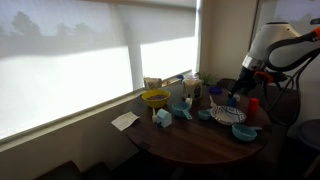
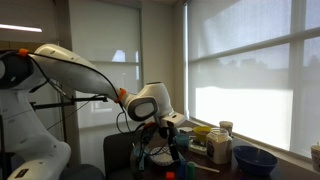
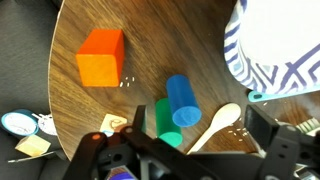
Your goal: Put the orange block on the table then put the blue block on top of the orange block
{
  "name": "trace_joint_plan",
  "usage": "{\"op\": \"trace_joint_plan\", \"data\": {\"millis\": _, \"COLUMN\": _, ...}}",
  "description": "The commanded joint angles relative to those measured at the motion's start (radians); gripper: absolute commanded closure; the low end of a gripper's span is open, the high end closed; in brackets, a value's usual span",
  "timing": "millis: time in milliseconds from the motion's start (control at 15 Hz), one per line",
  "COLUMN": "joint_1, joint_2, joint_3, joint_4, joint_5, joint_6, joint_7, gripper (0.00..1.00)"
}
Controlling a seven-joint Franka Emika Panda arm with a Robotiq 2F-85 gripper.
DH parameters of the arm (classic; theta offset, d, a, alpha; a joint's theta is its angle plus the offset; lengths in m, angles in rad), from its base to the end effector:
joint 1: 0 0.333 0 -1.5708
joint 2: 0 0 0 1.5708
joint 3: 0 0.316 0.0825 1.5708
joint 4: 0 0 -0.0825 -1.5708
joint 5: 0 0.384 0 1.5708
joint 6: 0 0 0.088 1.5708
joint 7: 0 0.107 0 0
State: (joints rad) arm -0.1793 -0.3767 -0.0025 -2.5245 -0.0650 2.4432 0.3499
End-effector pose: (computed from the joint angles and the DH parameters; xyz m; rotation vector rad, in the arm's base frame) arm 0.4353 -0.0801 0.4401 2.9927 -0.7452 0.4634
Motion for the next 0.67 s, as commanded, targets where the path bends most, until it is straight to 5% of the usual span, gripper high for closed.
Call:
{"op": "trace_joint_plan", "data": {"millis": 0, "joint_1": 0.000, "joint_2": 0.049, "joint_3": 0.002, "joint_4": 0.023, "joint_5": 0.002, "joint_6": 0.036, "joint_7": 0.020, "gripper": 0.02}}
{"op": "trace_joint_plan", "data": {"millis": 333, "joint_1": -0.003, "joint_2": 0.077, "joint_3": -0.001, "joint_4": 0.022, "joint_5": -0.004, "joint_6": 0.068, "joint_7": 0.024, "gripper": 0.21}}
{"op": "trace_joint_plan", "data": {"millis": 400, "joint_1": -0.003, "joint_2": 0.081, "joint_3": -0.002, "joint_4": 0.021, "joint_5": -0.004, "joint_6": 0.074, "joint_7": 0.024, "gripper": 0.36}}
{"op": "trace_joint_plan", "data": {"millis": 600, "joint_1": -0.003, "joint_2": 0.088, "joint_3": -0.006, "joint_4": 0.021, "joint_5": -0.002, "joint_6": 0.088, "joint_7": 0.022, "gripper": 0.59}}
